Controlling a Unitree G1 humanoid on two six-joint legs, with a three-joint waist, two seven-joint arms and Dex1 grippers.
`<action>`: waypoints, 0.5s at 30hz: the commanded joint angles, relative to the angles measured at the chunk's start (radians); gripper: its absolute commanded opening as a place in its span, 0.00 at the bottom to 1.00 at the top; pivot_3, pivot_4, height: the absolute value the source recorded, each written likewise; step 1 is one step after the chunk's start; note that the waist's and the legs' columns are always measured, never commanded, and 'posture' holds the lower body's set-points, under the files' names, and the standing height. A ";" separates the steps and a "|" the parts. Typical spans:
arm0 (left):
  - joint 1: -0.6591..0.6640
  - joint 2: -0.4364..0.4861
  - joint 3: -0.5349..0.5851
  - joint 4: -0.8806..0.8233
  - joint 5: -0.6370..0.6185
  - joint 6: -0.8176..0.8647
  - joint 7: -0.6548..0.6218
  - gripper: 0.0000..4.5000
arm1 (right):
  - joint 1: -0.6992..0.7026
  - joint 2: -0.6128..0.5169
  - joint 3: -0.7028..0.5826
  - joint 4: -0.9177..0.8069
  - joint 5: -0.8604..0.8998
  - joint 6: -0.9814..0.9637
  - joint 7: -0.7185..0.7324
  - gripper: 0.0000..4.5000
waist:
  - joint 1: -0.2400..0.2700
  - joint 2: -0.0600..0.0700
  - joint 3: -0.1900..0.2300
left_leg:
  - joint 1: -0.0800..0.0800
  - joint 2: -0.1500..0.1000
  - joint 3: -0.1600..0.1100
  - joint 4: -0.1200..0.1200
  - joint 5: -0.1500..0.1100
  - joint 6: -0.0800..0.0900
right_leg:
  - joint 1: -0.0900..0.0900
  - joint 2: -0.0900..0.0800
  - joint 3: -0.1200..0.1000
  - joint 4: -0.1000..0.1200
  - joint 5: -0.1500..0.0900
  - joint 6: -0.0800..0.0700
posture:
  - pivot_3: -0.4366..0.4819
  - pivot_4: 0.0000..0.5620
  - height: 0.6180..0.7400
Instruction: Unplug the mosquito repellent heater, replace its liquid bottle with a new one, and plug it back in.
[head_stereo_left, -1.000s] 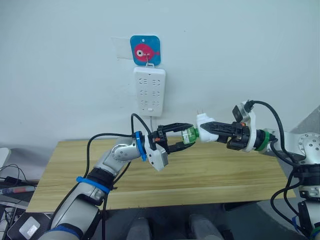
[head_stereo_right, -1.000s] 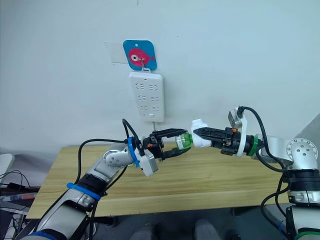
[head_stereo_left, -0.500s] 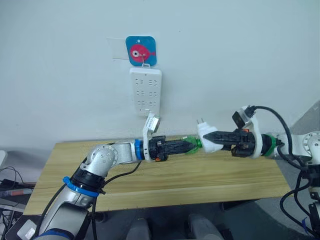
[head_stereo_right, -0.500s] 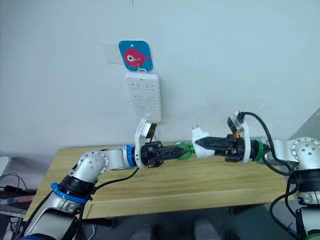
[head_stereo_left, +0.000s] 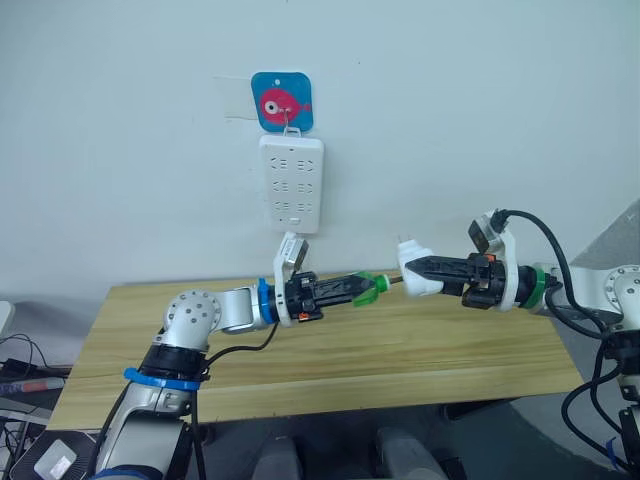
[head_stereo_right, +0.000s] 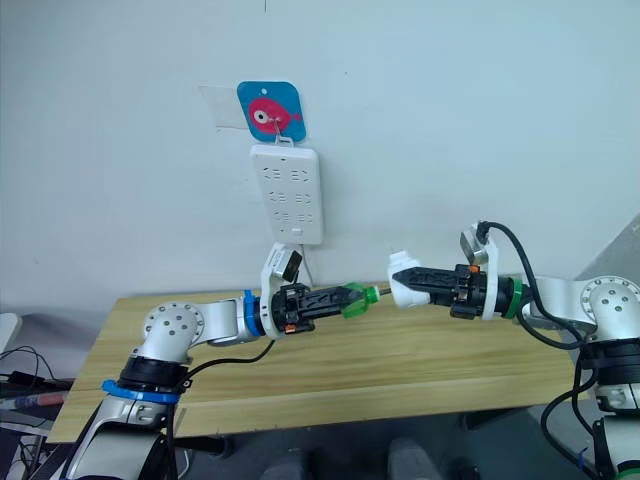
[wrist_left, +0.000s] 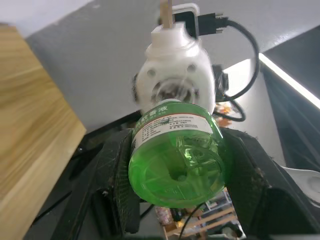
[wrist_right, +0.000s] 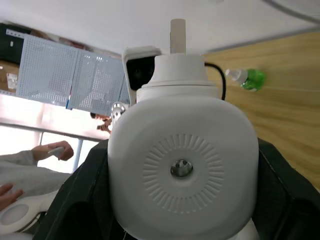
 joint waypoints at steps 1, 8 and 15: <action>0.039 0.027 0.046 -0.077 0.032 0.009 -0.021 0.51 | -0.030 -0.041 -0.060 0.012 0.022 0.003 0.014 0.67 | 0.001 0.000 0.000 | 0.000 0.000 0.000 0.000 0.000 0.000 | 0.000 0.000 0.000 0.000 0.000 0.000 | 0.38 0.16 1.00; 0.169 0.037 0.112 -0.186 0.050 -0.004 -0.008 0.51 | -0.030 -0.076 -0.037 0.055 -0.340 -0.059 0.033 0.67 | 0.004 0.000 0.000 | 0.000 0.000 0.001 -0.001 0.000 0.000 | 0.000 -0.001 0.001 -0.001 0.000 0.000 | 0.38 0.16 1.00; 0.214 0.019 0.105 -0.251 0.122 -0.047 -0.028 0.51 | 0.024 -0.133 0.269 0.090 -1.099 -0.369 0.213 0.67 | 0.024 0.000 0.000 | 0.000 0.000 0.004 -0.001 0.000 0.000 | -0.001 -0.001 0.002 -0.002 0.000 0.000 | 0.42 0.17 1.00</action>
